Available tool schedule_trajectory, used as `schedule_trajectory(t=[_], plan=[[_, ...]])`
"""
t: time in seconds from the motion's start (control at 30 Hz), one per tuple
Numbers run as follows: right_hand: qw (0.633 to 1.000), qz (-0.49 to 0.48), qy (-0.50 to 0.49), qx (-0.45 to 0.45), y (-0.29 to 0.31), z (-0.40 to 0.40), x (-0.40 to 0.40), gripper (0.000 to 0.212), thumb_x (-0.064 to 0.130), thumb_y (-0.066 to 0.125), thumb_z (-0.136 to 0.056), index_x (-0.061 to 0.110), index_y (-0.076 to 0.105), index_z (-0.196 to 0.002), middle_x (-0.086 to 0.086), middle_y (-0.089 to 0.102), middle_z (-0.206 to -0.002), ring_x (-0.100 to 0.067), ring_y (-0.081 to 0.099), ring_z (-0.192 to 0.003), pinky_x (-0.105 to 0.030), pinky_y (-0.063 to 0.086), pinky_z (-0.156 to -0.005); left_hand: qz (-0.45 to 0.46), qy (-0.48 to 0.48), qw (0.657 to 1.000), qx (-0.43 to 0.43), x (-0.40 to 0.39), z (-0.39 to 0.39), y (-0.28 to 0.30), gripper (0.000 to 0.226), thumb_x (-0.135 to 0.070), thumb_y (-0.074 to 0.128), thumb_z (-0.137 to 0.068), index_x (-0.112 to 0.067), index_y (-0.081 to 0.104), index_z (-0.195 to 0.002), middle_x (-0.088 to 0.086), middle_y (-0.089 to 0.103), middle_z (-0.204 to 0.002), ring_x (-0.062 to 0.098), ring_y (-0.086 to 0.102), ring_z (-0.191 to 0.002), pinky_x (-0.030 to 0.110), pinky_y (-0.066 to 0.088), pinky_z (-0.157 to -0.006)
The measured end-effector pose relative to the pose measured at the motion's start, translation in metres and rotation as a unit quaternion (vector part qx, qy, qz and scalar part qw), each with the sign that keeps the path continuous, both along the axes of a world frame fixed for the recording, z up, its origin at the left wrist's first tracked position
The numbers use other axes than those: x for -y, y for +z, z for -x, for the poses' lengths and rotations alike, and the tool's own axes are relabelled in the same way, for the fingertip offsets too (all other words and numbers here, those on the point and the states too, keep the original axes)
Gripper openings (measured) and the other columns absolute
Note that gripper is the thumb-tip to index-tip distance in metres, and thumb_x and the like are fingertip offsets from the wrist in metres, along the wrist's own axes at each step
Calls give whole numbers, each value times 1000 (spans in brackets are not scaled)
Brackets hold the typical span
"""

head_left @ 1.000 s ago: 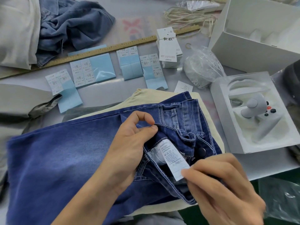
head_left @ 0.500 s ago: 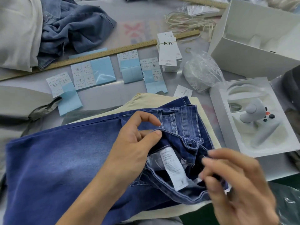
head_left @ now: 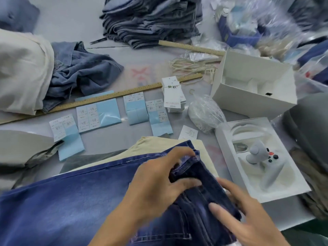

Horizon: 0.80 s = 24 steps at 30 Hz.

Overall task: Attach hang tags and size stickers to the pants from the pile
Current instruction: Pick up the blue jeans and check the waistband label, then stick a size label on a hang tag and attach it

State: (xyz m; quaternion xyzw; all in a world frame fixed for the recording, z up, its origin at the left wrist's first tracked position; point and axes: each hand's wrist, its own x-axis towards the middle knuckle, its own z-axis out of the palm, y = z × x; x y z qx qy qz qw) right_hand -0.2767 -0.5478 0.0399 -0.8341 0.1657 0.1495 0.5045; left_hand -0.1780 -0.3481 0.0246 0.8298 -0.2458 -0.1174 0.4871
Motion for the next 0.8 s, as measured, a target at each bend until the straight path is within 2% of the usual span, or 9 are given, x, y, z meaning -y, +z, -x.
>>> schedule_trajectory(t=[0.07,0.13,0.2,0.3,0.4,0.53,0.6,0.7,0.8], plan=[[999,28,18,0,-19,2,4,20,29,76,-88,43,73,-102,9,76,-90,-5,70,-82,-32,56,-84,-108,22,989,95,30,-16,-20,44,-71,51,-88,-47,48,-125,-15,66,-89,8,58,-82,32,49,-65],[996,90,24,-2,-31,-6,9,10,34,77,-86,40,72,-93,7,72,-88,-3,66,-79,-24,54,-76,-174,14,975,135,54,-27,-39,37,-63,39,-101,-37,48,-126,-9,69,-101,12,62,-94,36,49,-72],[990,140,20,18,-39,-12,17,17,43,78,-83,47,65,-94,9,64,-92,-2,61,-81,-15,45,-69,-227,-13,960,162,67,-27,-53,36,-57,31,-106,-31,51,-117,-6,68,-99,17,63,-95,38,48,-72],[989,133,-37,47,-38,-22,33,24,44,78,-81,54,65,-99,17,64,-89,-5,60,-67,-11,44,-61,-208,18,960,186,65,-24,-64,32,-52,37,-105,-30,59,-99,-9,65,-78,13,61,-72,36,48,-56],[967,168,-89,172,-45,-64,58,20,26,72,-88,45,69,-96,19,69,-85,-6,64,-71,-12,47,-61,-186,48,953,232,65,-22,-66,26,-48,44,-101,-32,62,-90,-13,62,-70,8,58,-62,31,47,-47],[924,239,-135,267,-71,-154,84,16,5,66,-94,14,75,-103,5,74,-94,-14,68,-78,-36,57,-74,-170,61,948,261,68,-26,-72,22,-44,51,-97,-31,68,-89,-14,61,-68,7,57,-59,27,46,-45],[924,278,-110,237,-87,-198,97,24,-1,58,-97,8,75,-111,-7,75,-107,-26,70,-93,-42,55,-85,-167,66,949,261,68,-29,-74,20,-43,53,-95,-33,69,-89,-15,60,-66,6,55,-57,25,44,-43],[927,363,-18,93,-104,-242,116,38,1,49,-97,16,73,-122,-5,71,-125,-28,64,-115,-36,47,-96,-146,72,948,273,71,-34,-80,19,-43,55,-94,-33,70,-87,-14,59,-64,5,55,-56,25,45,-42],[917,398,14,30,-111,-256,123,40,5,48,-96,25,74,-119,-2,71,-124,-27,65,-111,-33,48,-91,-135,67,952,265,72,-34,-80,19,-42,55,-93,-32,70,-87,-15,60,-64,4,56,-56,25,46,-43]])
